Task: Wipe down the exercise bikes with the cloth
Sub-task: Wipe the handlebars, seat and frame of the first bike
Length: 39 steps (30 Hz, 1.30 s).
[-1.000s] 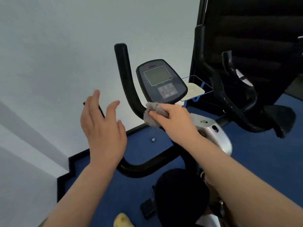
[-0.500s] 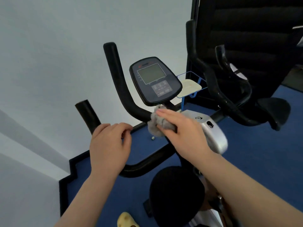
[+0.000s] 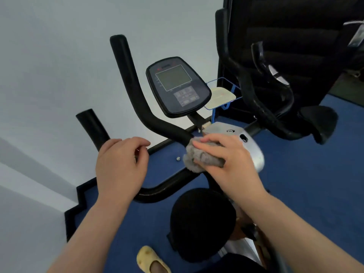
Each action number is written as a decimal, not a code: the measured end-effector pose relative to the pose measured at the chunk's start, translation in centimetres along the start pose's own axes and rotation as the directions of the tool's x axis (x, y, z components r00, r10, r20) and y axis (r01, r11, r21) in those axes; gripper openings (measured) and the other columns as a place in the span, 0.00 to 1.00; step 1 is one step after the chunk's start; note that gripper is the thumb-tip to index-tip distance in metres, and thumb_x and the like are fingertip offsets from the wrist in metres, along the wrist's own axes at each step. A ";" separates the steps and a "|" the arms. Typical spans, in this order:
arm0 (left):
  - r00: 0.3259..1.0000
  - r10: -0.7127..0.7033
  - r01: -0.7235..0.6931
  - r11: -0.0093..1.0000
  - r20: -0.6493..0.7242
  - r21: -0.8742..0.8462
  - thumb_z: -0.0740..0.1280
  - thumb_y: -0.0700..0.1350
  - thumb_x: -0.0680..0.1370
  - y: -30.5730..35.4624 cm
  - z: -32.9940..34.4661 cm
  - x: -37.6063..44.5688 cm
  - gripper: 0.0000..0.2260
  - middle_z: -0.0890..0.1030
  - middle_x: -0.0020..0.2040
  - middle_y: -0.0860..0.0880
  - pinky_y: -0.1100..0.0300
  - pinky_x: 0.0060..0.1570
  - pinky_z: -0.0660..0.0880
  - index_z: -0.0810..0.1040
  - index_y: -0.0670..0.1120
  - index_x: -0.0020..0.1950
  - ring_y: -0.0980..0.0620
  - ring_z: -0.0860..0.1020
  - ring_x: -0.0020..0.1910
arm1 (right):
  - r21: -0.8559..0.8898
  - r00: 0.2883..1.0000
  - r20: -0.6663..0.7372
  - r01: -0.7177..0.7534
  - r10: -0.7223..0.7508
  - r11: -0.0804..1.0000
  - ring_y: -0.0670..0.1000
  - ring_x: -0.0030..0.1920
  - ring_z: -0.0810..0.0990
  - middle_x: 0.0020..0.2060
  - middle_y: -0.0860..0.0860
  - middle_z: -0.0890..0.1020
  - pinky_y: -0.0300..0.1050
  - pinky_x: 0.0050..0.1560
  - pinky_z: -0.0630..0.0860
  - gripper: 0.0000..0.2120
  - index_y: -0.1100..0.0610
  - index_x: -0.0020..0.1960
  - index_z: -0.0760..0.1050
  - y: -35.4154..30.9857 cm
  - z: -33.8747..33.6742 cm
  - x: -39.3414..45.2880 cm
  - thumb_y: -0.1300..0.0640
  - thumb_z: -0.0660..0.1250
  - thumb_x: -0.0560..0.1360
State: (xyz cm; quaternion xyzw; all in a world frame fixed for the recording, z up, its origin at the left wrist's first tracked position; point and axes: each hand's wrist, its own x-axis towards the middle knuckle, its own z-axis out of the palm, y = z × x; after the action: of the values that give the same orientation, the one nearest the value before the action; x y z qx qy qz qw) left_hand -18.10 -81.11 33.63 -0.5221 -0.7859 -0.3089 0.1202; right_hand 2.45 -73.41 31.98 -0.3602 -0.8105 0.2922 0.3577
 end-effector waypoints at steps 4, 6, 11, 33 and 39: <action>1.000 0.008 -0.008 1.000 -0.018 -0.008 0.69 0.39 0.76 -0.1 0.2 0.0 0.08 0.79 0.34 0.57 0.63 0.55 0.64 0.84 0.51 0.47 0.59 0.67 0.38 | 0.094 0.995 0.093 -0.045 0.036 0.995 0.38 0.57 0.76 0.52 0.40 0.80 0.32 0.59 0.71 0.16 0.46 0.57 0.83 0.9 -2.6 -0.1 0.58 0.76 0.71; 1.000 0.009 -0.009 1.000 -0.017 -0.011 0.68 0.39 0.76 -0.2 0.3 0.0 0.07 0.80 0.35 0.57 0.60 0.57 0.65 0.83 0.51 0.47 0.61 0.65 0.37 | 0.100 0.999 0.035 -0.028 0.025 0.995 0.39 0.54 0.76 0.51 0.41 0.79 0.30 0.57 0.70 0.14 0.47 0.55 0.83 0.2 -2.1 2.2 0.57 0.76 0.71; 1.000 0.004 -0.004 1.000 -0.014 -0.012 0.68 0.39 0.77 -0.2 0.3 -0.1 0.07 0.82 0.37 0.54 0.56 0.58 0.67 0.84 0.50 0.48 0.63 0.63 0.40 | 0.175 0.986 -0.095 -0.116 0.134 0.978 0.39 0.51 0.75 0.48 0.43 0.76 0.28 0.52 0.70 0.12 0.52 0.53 0.84 -0.1 0.4 0.8 0.61 0.76 0.71; 0.999 0.034 -0.035 0.999 -0.009 -0.026 0.68 0.40 0.76 -0.8 0.3 -0.1 0.08 0.79 0.32 0.57 0.69 0.51 0.59 0.83 0.52 0.47 0.51 0.76 0.39 | 0.046 0.998 0.016 0.066 -0.066 0.997 0.42 0.51 0.79 0.48 0.44 0.83 0.39 0.56 0.74 0.09 0.50 0.52 0.84 -1.0 -0.9 4.3 0.56 0.74 0.73; 0.999 0.052 -0.052 0.992 -0.002 -0.111 0.68 0.36 0.76 -0.7 -0.2 0.0 0.08 0.83 0.40 0.55 0.68 0.51 0.64 0.83 0.48 0.49 0.52 0.78 0.42 | -0.099 0.992 0.087 0.103 -0.094 0.990 0.44 0.49 0.78 0.49 0.42 0.82 0.40 0.49 0.71 0.11 0.48 0.58 0.80 -3.4 2.4 6.8 0.50 0.69 0.77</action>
State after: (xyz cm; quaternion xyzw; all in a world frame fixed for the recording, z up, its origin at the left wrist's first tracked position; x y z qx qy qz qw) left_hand -18.77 -81.42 33.57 -0.5484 -0.7536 -0.3487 0.0985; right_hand -4.03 -70.47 35.64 -0.3254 -0.8553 0.2465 0.3191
